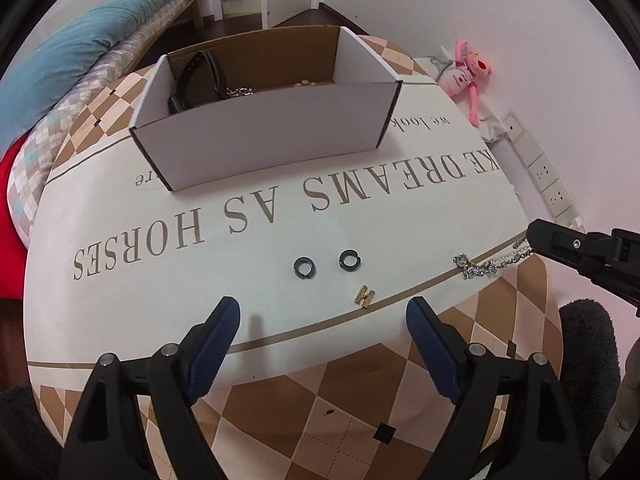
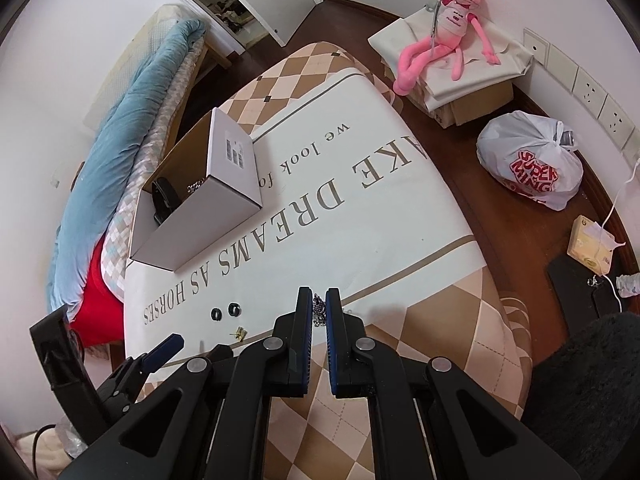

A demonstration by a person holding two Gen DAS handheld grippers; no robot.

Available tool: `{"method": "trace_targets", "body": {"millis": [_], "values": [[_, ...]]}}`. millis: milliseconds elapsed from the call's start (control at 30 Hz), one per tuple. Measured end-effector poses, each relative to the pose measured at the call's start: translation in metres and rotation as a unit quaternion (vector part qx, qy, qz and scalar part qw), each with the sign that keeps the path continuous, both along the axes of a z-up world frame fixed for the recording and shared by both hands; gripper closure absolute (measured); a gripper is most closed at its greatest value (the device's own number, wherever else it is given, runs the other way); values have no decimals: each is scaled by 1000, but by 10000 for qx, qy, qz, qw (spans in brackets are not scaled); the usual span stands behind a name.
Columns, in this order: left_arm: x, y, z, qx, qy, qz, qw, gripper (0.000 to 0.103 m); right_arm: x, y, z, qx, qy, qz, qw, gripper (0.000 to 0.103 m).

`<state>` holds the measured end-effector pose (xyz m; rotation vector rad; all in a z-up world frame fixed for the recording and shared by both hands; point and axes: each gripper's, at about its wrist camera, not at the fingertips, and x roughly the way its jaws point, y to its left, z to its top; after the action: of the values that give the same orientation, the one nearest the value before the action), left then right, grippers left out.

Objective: Organize jewelry
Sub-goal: 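Lift the gold earring with the left tool while the right tool keeps holding the charm bracelet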

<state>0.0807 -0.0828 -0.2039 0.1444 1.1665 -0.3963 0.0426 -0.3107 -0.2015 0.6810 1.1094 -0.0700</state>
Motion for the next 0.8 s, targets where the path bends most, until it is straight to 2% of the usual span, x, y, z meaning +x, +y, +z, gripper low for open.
{"method": "trace_targets", "body": {"millis": [167,233,267,333,500,567,800], "values": [[1,-13,-8,77,64,-190,9998,20,-1,0,-4,40,25,-55,10000,96],[2,-20,-14,148,122,-266,9995,32,-1,-2,-6,70,51,-84,9999,96],[2,-23,-18,253,172,-294,9991,44,-2,-2,-6,63,57,-88,9999,96],[2,-26,-16,356,59,-369,9987,50,-2,-3,-7,60,76,-105,9999,96],[5,-33,-12,493,-30,-517,9974,88,-3,-7,-9,79,102,-164,9998,96],[5,-34,-12,516,-49,-550,9971,97,-3,-8,-10,82,100,-178,9998,96],[5,-36,-14,519,-68,-532,9972,97,-2,-8,-9,97,87,-182,9997,96]]}}
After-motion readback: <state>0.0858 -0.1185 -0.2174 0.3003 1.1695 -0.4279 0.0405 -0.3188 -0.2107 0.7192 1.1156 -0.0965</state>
